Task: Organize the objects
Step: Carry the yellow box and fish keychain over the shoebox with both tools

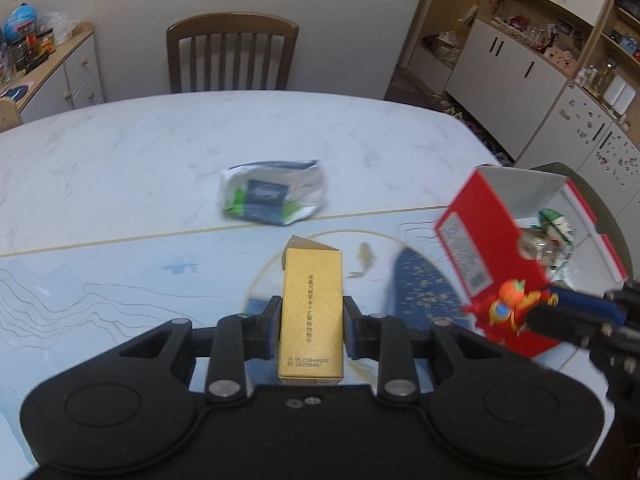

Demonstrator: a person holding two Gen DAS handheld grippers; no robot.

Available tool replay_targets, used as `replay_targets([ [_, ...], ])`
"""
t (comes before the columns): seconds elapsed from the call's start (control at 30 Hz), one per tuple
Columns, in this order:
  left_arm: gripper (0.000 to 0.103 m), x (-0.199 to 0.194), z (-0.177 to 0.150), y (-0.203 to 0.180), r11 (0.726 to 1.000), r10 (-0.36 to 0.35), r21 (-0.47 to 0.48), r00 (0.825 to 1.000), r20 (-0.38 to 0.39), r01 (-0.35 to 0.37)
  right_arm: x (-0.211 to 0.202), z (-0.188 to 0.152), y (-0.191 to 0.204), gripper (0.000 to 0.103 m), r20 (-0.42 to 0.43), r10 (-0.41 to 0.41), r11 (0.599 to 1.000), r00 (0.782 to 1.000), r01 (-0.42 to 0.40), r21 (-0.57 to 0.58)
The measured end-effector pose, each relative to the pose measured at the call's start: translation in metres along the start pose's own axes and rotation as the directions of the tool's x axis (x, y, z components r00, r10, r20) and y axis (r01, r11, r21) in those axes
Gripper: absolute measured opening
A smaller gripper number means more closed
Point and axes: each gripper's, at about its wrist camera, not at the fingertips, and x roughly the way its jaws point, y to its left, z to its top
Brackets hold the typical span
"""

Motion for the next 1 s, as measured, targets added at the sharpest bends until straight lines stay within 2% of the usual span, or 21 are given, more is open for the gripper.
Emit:
replay_targets([
  [0.43, 0.028, -0.014, 0.015, -0.095, 0.994, -0.073, 0.08, 0.996, 0.044, 0.069, -0.056, 0.004, -0.095, 0.011, 0.092, -0.077, 0.994, 0.993, 0.07, 0.079],
  [0.8, 0.028, 0.015, 0.029, -0.172, 0.987, -0.099, 0.134, 0.994, 0.047, 0.091, -0.061, -0.014, -0.174, 0.011, 0.068, -0.153, 0.985, 0.986, 0.146, 0.096],
  [1.0, 0.028, 0.046, 0.039, -0.208, 0.983, -0.089, 0.164, 0.996, 0.013, 0.085, -0.051, -0.027, -0.211, 0.011, 0.033, -0.164, 0.98, 0.986, 0.159, 0.123],
])
